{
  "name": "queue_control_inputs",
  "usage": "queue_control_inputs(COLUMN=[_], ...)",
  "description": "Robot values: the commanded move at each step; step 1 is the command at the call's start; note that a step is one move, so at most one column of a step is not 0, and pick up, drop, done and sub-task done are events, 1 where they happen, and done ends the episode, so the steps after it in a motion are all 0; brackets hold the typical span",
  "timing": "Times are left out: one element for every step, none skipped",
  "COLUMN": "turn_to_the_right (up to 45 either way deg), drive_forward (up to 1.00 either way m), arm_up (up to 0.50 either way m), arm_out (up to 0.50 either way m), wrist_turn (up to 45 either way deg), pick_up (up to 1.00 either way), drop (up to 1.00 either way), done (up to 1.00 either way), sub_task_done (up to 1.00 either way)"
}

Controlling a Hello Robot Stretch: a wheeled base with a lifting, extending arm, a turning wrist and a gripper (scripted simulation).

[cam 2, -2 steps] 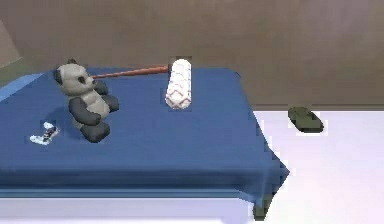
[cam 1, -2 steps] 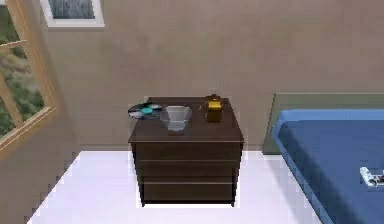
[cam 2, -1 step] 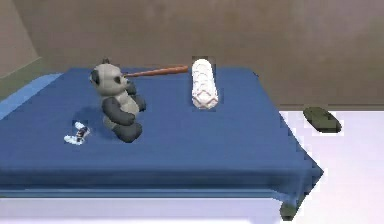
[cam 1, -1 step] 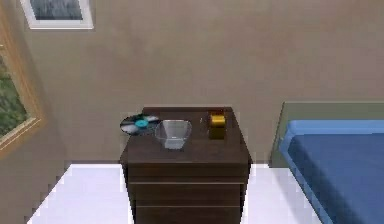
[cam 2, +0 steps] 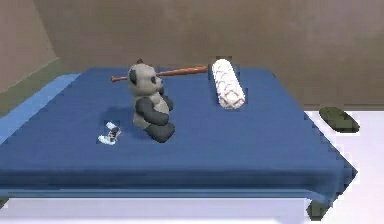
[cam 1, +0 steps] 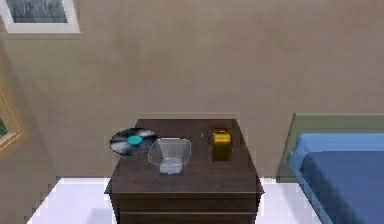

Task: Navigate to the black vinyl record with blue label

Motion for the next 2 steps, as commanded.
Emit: queue_control_inputs(turn_to_the_right=[24.0,0.0], drive_forward=[0.0,0.15], arm_up=[0.0,0.0], arm_out=[0.0,0.0], wrist_turn=[0.0,0.0], pick_up=[0.0,0.0], drop=[0.0,0.0], done=[0.0,0.0], sub_task_done=[0.0,0.0])
